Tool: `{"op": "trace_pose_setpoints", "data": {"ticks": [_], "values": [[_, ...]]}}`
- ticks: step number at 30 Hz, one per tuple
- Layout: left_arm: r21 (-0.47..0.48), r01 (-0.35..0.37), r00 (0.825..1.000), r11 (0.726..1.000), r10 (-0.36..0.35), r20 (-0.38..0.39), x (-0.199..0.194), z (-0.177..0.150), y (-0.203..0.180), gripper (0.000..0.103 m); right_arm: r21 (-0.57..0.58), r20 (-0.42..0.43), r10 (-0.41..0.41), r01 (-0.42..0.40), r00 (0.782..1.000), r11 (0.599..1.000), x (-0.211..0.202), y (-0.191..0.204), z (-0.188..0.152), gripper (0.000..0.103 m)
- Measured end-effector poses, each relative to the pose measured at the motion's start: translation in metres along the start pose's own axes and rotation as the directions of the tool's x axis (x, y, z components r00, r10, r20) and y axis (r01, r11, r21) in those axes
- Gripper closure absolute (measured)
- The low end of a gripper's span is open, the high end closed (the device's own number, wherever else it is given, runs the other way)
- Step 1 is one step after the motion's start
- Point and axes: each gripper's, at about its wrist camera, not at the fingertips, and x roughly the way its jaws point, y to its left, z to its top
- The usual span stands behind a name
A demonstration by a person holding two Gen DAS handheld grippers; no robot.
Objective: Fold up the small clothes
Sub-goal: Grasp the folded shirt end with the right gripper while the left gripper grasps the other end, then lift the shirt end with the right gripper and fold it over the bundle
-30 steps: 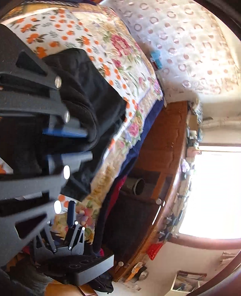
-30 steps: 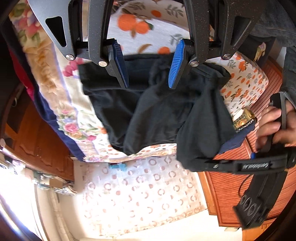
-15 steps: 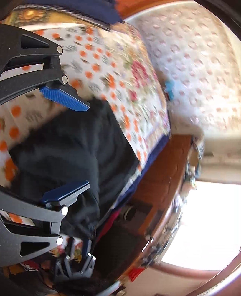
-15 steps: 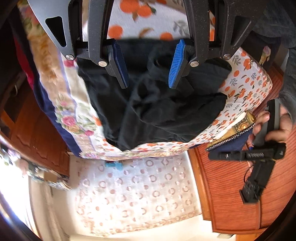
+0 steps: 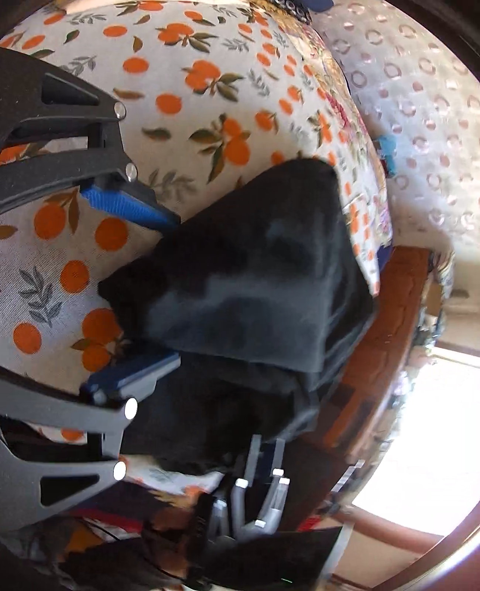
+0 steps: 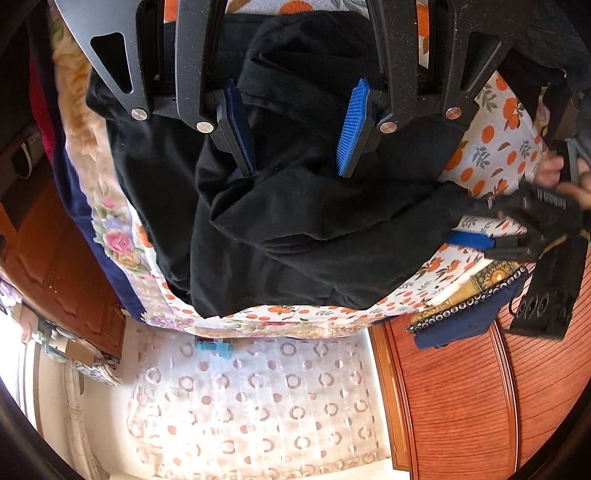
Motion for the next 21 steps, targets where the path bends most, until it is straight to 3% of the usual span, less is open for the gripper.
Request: {"op": "trace_pose_setpoints", "data": {"ticks": [2, 4, 5, 6, 8, 13, 17, 21], "values": [[0.008, -0.005, 1.0, 1.0, 0.005, -0.006, 0.005, -0.001, 0.001, 0.077, -0.008, -0.011, -0.001, 0.001, 1.0, 1.0, 0.004, 0.001, 0.004, 0.056], [0.011, -0.016, 1.0, 1.0, 0.016, 0.012, 0.0, 0.003, 0.001, 0.093, -0.02, -0.023, -0.013, 0.012, 1.0, 1.0, 0.006, -0.001, 0.005, 0.056], [0.019, -0.026, 0.999, 0.999, 0.025, 0.034, -0.007, 0.007, 0.0, 0.094, -0.021, -0.024, -0.009, 0.008, 1.0, 1.0, 0.007, -0.002, 0.006, 0.057], [0.026, -0.029, 0.998, 0.999, 0.028, 0.06, -0.016, 0.013, -0.002, 0.095, -0.02, -0.024, 0.003, -0.003, 1.0, 1.0, 0.007, -0.004, 0.006, 0.076], [0.041, -0.029, 0.994, 0.999, 0.024, 0.106, -0.031, 0.032, -0.005, 0.095, -0.009, -0.019, 0.022, -0.022, 1.0, 1.0, 0.005, -0.008, 0.005, 0.097], [0.109, -0.05, 0.979, 0.993, 0.027, 0.2, -0.039, 0.106, -0.015, 0.096, 0.054, 0.051, 0.072, -0.075, 0.996, 0.996, -0.022, -0.029, 0.001, 0.098], [0.133, -0.076, 0.972, 0.988, 0.043, 0.232, -0.012, 0.171, -0.017, 0.096, 0.115, 0.09, 0.063, -0.073, 0.994, 0.991, -0.043, -0.048, -0.009, 0.098], [0.147, -0.103, 0.975, 0.984, 0.071, 0.209, 0.032, 0.216, -0.018, 0.095, 0.171, 0.086, 0.039, -0.054, 0.996, 0.984, -0.056, -0.061, -0.024, 0.098]]}}
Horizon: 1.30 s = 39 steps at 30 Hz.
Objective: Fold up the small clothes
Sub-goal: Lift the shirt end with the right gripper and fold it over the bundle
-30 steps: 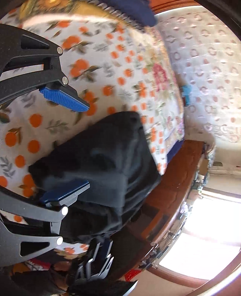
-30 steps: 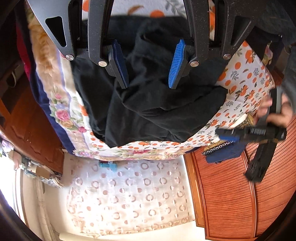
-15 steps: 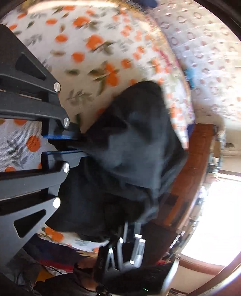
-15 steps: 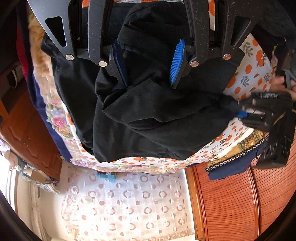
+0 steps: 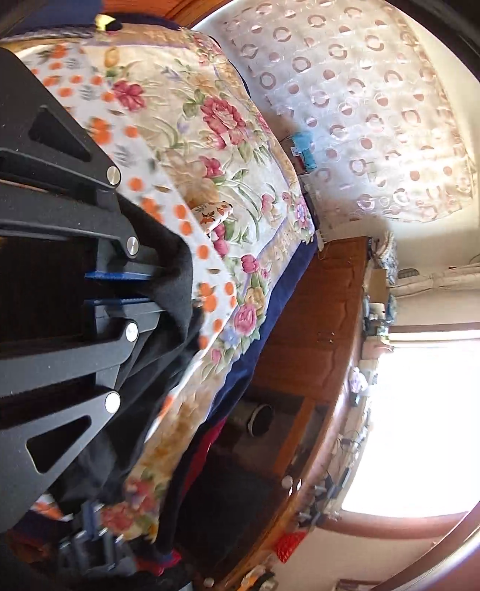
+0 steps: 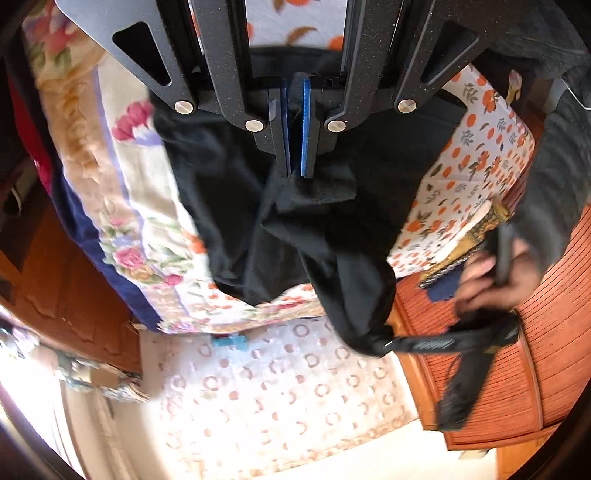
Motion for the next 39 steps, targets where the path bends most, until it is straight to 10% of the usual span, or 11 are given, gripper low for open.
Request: {"op": "trace_pose_setpoints", "data": {"ticks": [3, 5, 11, 19, 25, 26, 27, 39], "values": [[0.0, 0.025, 0.998, 1.0, -0.025, -0.05, 0.033, 0.014, -0.003, 0.082, 0.031, -0.009, -0.028, 0.028, 1.0, 0.999, -0.002, -0.007, -0.004, 0.098], [-0.011, 0.044, 0.997, 0.999, -0.044, -0.057, 0.043, 0.016, 0.0, 0.054, 0.054, -0.018, -0.05, 0.051, 0.999, 0.997, -0.002, -0.008, -0.003, 0.098], [-0.025, 0.076, 0.996, 0.997, -0.077, -0.05, 0.034, 0.009, 0.0, 0.029, 0.085, -0.057, -0.155, 0.159, 0.986, 0.984, 0.0, -0.011, 0.001, 0.097], [-0.035, 0.112, 0.992, 0.993, -0.114, -0.052, 0.011, -0.028, 0.016, 0.025, -0.006, -0.007, -0.153, 0.153, 0.988, 0.988, 0.012, 0.025, 0.023, 0.054], [-0.039, 0.098, 0.993, 0.994, -0.1, -0.057, -0.003, -0.061, 0.028, 0.025, -0.011, -0.104, -0.188, 0.188, 0.977, 0.982, 0.055, 0.032, 0.027, 0.054], [-0.035, 0.083, 0.995, 0.996, -0.085, -0.058, -0.003, -0.066, 0.031, 0.025, -0.011, -0.113, -0.188, 0.188, 0.976, 0.982, 0.059, 0.032, 0.027, 0.065], [-0.035, 0.076, 0.995, 0.997, -0.078, -0.06, -0.002, -0.069, 0.033, 0.025, -0.004, -0.119, -0.182, 0.183, 0.976, 0.983, 0.06, 0.031, 0.027, 0.1], [-0.117, 0.048, 0.995, 0.992, -0.057, -0.078, -0.009, -0.11, 0.064, 0.025, -0.013, -0.159, -0.249, 0.25, 0.955, 0.968, 0.026, 0.024, 0.025, 0.096]]}}
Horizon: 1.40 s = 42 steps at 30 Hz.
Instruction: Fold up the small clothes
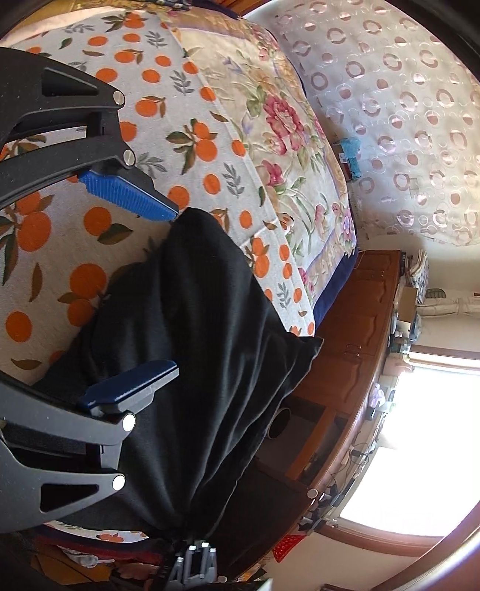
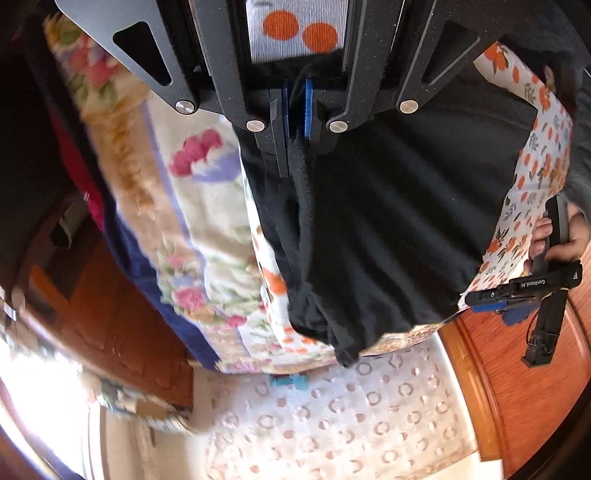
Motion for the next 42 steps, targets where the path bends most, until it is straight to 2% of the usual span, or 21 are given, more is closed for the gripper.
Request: {"op": "trace_pose_setpoints", "data": {"ticks": [1, 3, 4, 6, 8, 13, 20, 21, 22, 23, 25, 27, 29, 30, 32, 33, 34, 38, 42], "values": [[-0.003, -0.002, 1.0, 1.0, 0.002, -0.002, 0.0, -0.002, 0.0, 0.025, -0.021, 0.024, -0.011, 0.011, 1.0, 1.0, -0.001, 0.002, 0.01, 0.094], [-0.006, -0.013, 1.0, 1.0, 0.013, -0.004, -0.002, -0.006, -0.001, 0.025, -0.044, 0.066, -0.026, 0.029, 0.998, 0.999, -0.003, 0.005, 0.03, 0.08], [-0.006, -0.017, 1.0, 1.0, 0.017, -0.003, -0.004, -0.007, -0.002, 0.025, -0.059, 0.09, -0.022, 0.028, 0.996, 0.998, -0.003, 0.009, 0.043, 0.077], [-0.006, -0.022, 1.0, 1.0, 0.022, 0.002, -0.007, -0.009, -0.004, 0.025, -0.105, 0.121, 0.009, 0.004, 0.993, 0.994, 0.001, 0.018, 0.065, 0.068], [-0.003, -0.027, 1.0, 1.0, 0.027, 0.004, -0.011, -0.012, -0.007, 0.025, -0.141, 0.121, 0.033, -0.016, 0.992, 0.99, 0.015, 0.026, 0.085, 0.064], [0.007, -0.055, 0.998, 0.998, 0.055, 0.001, -0.017, -0.018, -0.012, 0.025, -0.198, 0.032, 0.108, -0.099, 0.994, 0.975, 0.074, 0.053, 0.143, 0.064], [0.006, -0.059, 0.998, 0.998, 0.059, -0.008, -0.022, -0.03, -0.018, 0.025, -0.225, -0.085, 0.107, -0.124, 0.991, 0.966, 0.141, 0.065, 0.185, 0.064], [0.007, -0.058, 0.998, 0.998, 0.059, -0.01, -0.022, -0.032, -0.019, 0.025, -0.229, -0.097, 0.114, -0.133, 0.989, 0.964, 0.147, 0.065, 0.189, 0.069], [0.007, -0.058, 0.998, 0.998, 0.058, -0.013, -0.023, -0.034, -0.02, 0.025, -0.226, -0.103, 0.126, -0.147, 0.987, 0.963, 0.152, 0.064, 0.193, 0.083], [0.007, -0.056, 0.998, 0.998, 0.056, -0.015, -0.023, -0.036, -0.021, 0.025, -0.221, -0.103, 0.156, -0.176, 0.982, 0.959, 0.152, 0.061, 0.196, 0.1], [0.006, -0.052, 0.998, 0.999, 0.052, -0.02, -0.024, -0.041, -0.024, 0.025, -0.211, -0.07, 0.152, -0.164, 0.986, 0.964, 0.147, 0.054, 0.201, 0.1], [0.005, -0.044, 0.999, 0.999, 0.044, -0.024, -0.025, -0.046, -0.029, 0.025, -0.149, -0.009, 0.096, -0.097, 0.995, 0.984, 0.139, 0.036, 0.205, 0.1], [0.005, -0.037, 0.999, 0.999, 0.037, -0.028, -0.026, -0.05, -0.034, 0.025, -0.074, 0.008, 0.041, -0.041, 0.999, 0.996, 0.139, 0.023, 0.21, 0.1], [0.006, -0.033, 0.999, 0.999, 0.033, -0.03, -0.027, -0.053, -0.037, 0.025, -0.061, -0.006, 0.002, -0.003, 1.0, 0.998, 0.141, 0.018, 0.21, 0.096], [0.003, -0.023, 0.999, 1.0, 0.023, -0.033, -0.028, -0.058, -0.043, 0.025, -0.082, -0.03, -0.017, 0.014, 0.999, 0.997, 0.141, 0.016, 0.207, 0.089], [-0.001, -0.015, 0.999, 1.0, 0.015, -0.037, -0.029, -0.061, -0.046, 0.025, -0.089, -0.022, -0.033, 0.031, 0.999, 0.996, 0.137, 0.016, 0.204, 0.081], [-0.003, -0.01, 0.999, 1.0, 0.009, -0.04, -0.03, -0.063, -0.049, 0.025, -0.093, -0.011, -0.035, 0.034, 0.999, 0.995, 0.128, 0.016, 0.199, 0.079], [0.006, 0.005, 0.999, 1.0, -0.005, -0.04, -0.037, -0.073, -0.066, 0.025, -0.099, 0.016, 0.029, -0.028, 0.999, 0.995, 0.088, 0.021, 0.166, 0.052], [0.014, 0.02, 0.999, 1.0, -0.019, -0.038, -0.046, -0.083, -0.085, 0.025, -0.104, -0.001, 0.076, -0.075, 0.997, 0.992, 0.05, 0.021, 0.114, 0.044]]}}
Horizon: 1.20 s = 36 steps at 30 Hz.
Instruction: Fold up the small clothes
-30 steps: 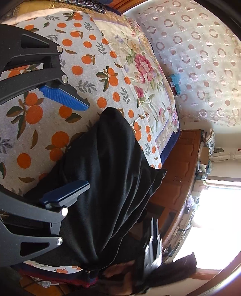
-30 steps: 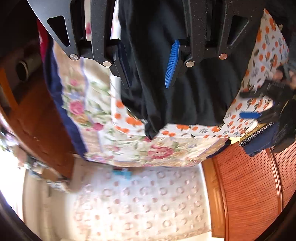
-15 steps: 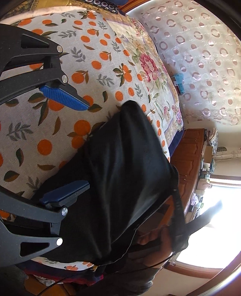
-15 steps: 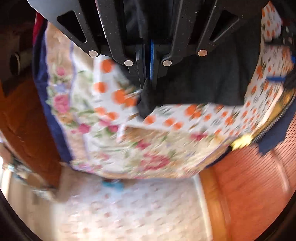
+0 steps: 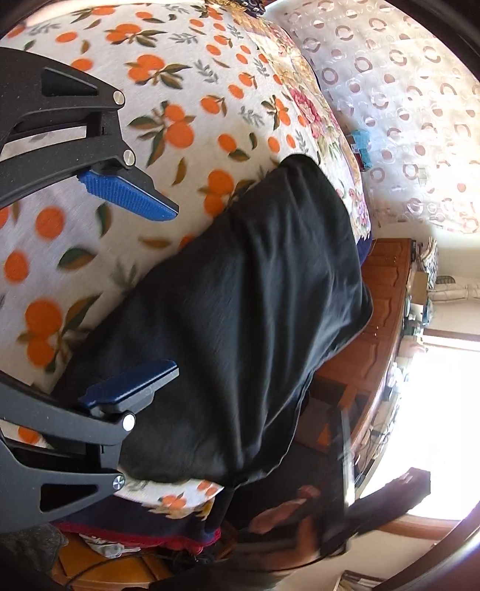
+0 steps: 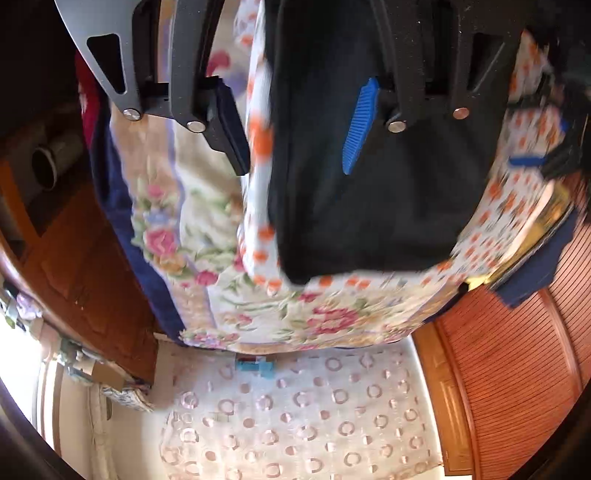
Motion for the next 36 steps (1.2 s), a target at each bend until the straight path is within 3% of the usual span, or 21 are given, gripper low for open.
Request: {"op": "trace_pose_setpoints", "data": {"ticks": [6, 16, 23, 26, 30, 33, 34, 36], "values": [[0.01, -0.002, 1.0, 1.0, 0.002, -0.018, -0.006, -0.018, -0.023, 0.025, 0.017, -0.007, 0.023, -0.023, 1.0, 1.0, -0.023, 0.006, -0.061, 0.043], [-0.013, -0.007, 0.999, 1.0, 0.007, -0.049, -0.015, -0.039, -0.031, 0.025, 0.065, -0.102, -0.092, 0.099, 0.991, 0.993, -0.035, -0.01, -0.104, 0.043], [-0.03, 0.053, 0.997, 0.998, -0.054, -0.061, -0.017, -0.047, -0.038, 0.026, 0.16, -0.057, 0.035, -0.026, 0.998, 0.987, -0.044, -0.021, -0.118, 0.043], [-0.045, 0.096, 0.992, 0.994, -0.099, -0.073, -0.017, -0.052, -0.044, 0.034, 0.149, -0.057, 0.051, -0.042, 0.997, 0.988, -0.047, -0.02, -0.126, 0.043], [-0.027, 0.107, 0.991, 0.994, -0.108, -0.076, -0.014, -0.054, -0.055, 0.044, 0.095, -0.035, 0.008, -0.004, 0.999, 0.995, -0.053, -0.013, -0.129, 0.068], [-0.013, 0.102, 0.992, 0.995, -0.102, -0.075, -0.014, -0.054, -0.062, 0.062, 0.035, -0.022, 0.004, -0.003, 1.0, 0.999, -0.06, -0.004, -0.128, 0.09], [-0.009, 0.093, 0.993, 0.996, -0.094, -0.075, -0.013, -0.053, -0.064, 0.074, 0.02, -0.025, -0.003, 0.003, 1.0, 1.0, -0.061, -0.004, -0.127, 0.09], [0.005, 0.084, 0.994, 0.996, -0.084, -0.071, -0.014, -0.051, -0.065, 0.084, -0.01, -0.033, 0.013, -0.014, 0.999, 1.0, -0.061, 0.0, -0.127, 0.092]]}}
